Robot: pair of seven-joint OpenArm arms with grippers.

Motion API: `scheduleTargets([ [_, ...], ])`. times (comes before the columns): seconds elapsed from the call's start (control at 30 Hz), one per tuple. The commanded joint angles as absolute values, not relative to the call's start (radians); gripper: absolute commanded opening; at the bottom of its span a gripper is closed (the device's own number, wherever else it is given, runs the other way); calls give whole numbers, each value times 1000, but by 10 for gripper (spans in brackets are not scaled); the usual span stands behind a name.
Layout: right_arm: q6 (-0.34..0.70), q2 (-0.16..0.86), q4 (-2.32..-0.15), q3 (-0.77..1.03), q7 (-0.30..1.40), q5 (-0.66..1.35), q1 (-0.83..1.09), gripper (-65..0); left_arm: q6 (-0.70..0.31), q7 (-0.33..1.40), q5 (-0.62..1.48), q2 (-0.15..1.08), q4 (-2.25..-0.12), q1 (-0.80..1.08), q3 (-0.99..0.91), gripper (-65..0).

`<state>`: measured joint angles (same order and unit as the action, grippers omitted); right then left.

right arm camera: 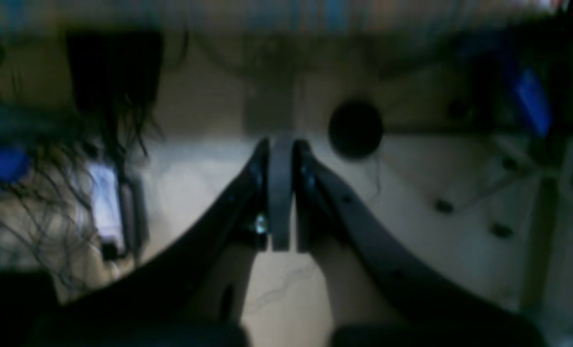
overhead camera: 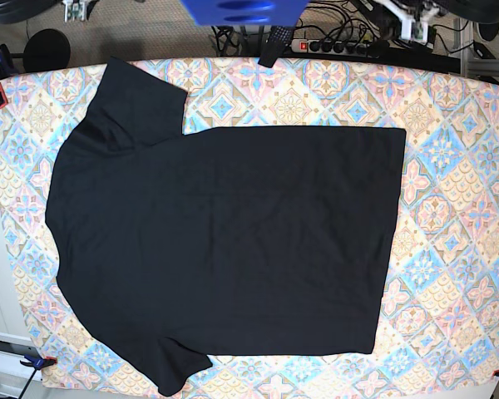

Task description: Fold the T-shirt properly

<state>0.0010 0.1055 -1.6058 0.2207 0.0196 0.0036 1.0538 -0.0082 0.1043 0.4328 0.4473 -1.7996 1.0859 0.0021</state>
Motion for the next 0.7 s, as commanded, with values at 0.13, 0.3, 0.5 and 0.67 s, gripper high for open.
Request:
scheduleTargets([
  [0.13,-2,110,-1773,219,157,8,1072,-650,-2,257,641,475,-1890,1001,-79,-638],
  [0.3,-2,107,-1900,202,251,8,1063,-650,-2,430,786,473,-1886,852,-143,-605],
  [0.5,-2,107,-1916,171,298,10,986,-650,-2,615,889,401,-1865,699,-262,-441],
  [0.67,-2,108,-1916,173,351,211,944,-650,-2,739,912,329,-1779,585,-311,-402],
])
